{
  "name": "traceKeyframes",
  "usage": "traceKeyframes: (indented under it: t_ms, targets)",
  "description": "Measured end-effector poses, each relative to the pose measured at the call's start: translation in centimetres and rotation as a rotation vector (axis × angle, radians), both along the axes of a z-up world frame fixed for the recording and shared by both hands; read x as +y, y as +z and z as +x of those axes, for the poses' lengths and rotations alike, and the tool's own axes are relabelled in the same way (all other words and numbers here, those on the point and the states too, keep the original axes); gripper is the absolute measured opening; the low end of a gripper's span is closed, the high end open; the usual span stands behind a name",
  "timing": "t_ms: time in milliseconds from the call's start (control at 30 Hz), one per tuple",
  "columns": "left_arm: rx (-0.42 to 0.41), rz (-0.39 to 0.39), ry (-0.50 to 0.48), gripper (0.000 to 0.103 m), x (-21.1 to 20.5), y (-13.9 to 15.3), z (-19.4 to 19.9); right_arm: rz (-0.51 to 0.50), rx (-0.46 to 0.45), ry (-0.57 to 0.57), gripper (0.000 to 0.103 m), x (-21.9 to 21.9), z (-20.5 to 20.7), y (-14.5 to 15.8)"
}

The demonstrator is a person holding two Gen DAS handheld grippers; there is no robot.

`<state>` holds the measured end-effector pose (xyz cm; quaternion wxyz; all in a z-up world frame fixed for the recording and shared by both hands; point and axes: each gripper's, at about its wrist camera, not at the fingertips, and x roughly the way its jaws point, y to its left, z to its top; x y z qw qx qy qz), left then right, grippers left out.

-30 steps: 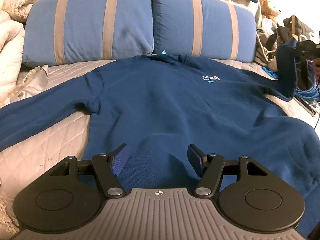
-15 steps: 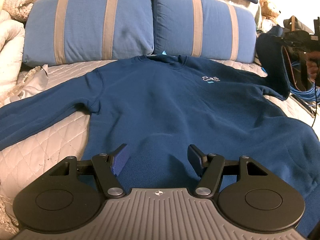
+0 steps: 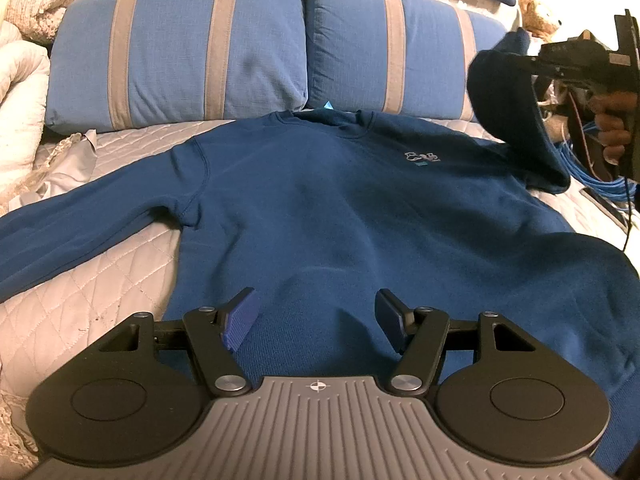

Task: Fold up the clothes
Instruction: 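Lift the sleeve cuff up with the right gripper, then lay the sleeve across the sweatshirt body and open the right gripper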

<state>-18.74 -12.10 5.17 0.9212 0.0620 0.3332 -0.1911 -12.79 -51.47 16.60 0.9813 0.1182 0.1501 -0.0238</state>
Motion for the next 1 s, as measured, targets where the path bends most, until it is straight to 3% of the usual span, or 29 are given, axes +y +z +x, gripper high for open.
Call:
traceKeyframes:
  t_ms: [1000]
  targets:
    - [-0.001,-0.011,0.004,0.064,0.2,0.0,0.2,-0.017,-0.008,0.306,0.015,18.7,2.6,-1.0]
